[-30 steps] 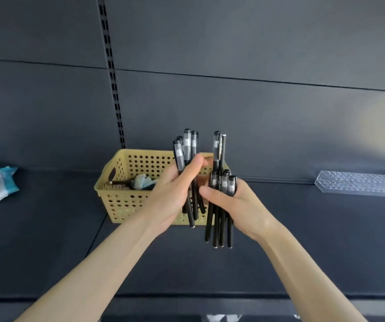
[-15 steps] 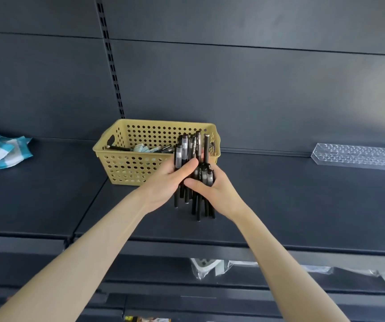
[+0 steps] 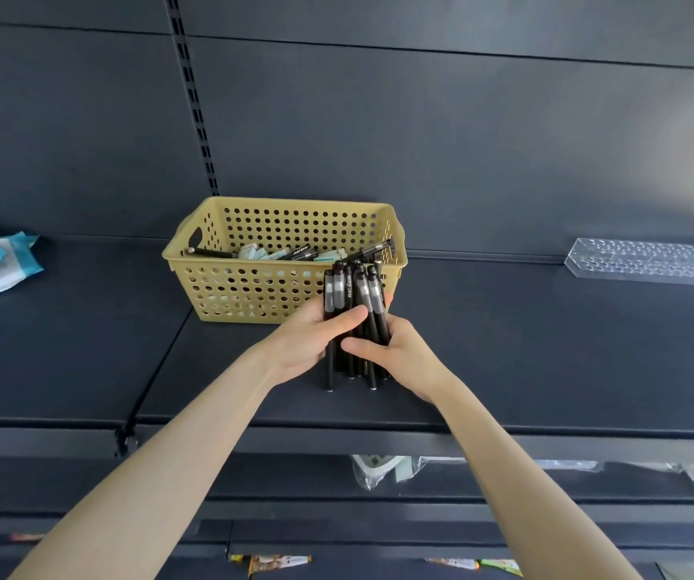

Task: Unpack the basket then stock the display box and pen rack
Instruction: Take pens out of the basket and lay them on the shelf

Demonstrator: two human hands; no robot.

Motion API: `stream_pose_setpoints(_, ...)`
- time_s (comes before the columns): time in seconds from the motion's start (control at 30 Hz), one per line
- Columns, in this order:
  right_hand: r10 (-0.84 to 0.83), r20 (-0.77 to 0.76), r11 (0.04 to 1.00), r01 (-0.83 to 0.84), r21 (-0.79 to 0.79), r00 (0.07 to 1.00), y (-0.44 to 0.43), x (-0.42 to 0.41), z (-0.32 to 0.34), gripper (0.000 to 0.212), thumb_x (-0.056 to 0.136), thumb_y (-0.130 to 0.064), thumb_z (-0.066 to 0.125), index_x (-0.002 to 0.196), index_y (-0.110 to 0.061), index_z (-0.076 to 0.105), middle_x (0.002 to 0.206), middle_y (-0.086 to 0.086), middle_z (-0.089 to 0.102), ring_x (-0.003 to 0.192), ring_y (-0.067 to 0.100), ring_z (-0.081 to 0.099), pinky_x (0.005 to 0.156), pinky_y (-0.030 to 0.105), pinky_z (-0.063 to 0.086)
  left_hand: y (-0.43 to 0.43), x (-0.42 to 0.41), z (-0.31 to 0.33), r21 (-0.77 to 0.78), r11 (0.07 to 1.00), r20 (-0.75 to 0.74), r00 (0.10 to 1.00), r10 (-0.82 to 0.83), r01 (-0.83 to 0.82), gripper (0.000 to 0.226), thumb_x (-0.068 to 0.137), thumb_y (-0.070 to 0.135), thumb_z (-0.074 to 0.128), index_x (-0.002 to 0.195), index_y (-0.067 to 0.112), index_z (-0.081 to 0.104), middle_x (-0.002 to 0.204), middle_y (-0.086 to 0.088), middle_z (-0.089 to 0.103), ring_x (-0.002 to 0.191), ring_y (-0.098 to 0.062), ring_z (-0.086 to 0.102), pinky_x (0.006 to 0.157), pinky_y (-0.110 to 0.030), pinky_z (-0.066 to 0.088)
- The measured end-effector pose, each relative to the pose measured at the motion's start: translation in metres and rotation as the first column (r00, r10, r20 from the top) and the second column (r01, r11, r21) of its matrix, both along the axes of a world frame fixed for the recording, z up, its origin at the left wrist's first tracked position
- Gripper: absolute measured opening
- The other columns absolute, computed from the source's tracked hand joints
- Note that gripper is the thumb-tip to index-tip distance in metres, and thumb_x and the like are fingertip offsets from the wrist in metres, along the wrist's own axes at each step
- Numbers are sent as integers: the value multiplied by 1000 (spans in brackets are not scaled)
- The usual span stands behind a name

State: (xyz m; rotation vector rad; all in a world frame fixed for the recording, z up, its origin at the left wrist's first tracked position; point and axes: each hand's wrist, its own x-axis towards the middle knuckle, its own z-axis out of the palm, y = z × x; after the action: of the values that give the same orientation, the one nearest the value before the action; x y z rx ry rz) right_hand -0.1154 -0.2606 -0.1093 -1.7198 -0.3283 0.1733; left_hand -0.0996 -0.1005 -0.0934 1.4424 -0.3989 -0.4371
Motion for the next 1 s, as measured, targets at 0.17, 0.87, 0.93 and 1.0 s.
stream_pose_setpoints(0.17, 19, -34, 1000, -20, -24, 999, -3, 1, 5, 19, 89, -21, 63, 107, -26, 60, 104, -4, 69, 98, 6, 65, 82, 17, 50, -8, 3, 6, -15, 1000, 47, 999, 20, -20, 34, 87, 36, 58, 118, 22, 64, 122, 1, 66, 119, -13, 58, 93, -21, 48)
stream_pose_setpoints(0.87, -100, -171, 994, 107, 32, 980, -258, -53, 19, 35, 87, -41, 61, 115, -20, 62, 112, -4, 69, 109, 12, 62, 103, 39, 42, -270, -24, 14, -55, 998, 60, 998, 6, -3, 23, 94, 24, 57, 108, 9, 67, 107, -8, 72, 104, -21, 66, 95, -37, 49)
stream_pose_setpoints(0.93, -101, -187, 992, 113, 54, 977, -279, -48, 17, 29, 89, -36, 59, 113, -21, 63, 109, -4, 70, 107, 12, 63, 100, 37, 44, -292, -20, 11, -68, 998, 35, 999, 9, -6, 21, 94, 26, 57, 105, 12, 69, 107, -8, 72, 105, -22, 66, 97, -41, 48)
stream_pose_setpoints(1.0, -104, -206, 989, 123, 78, 973, -295, -37, 14, 21, 90, -33, 59, 107, -23, 65, 105, -5, 71, 104, 12, 65, 98, 37, 45, -310, -9, 10, -66, 998, 17, 1000, 22, -21, 21, 95, 29, 56, 102, 15, 71, 107, -8, 72, 105, -23, 66, 97, -46, 48)
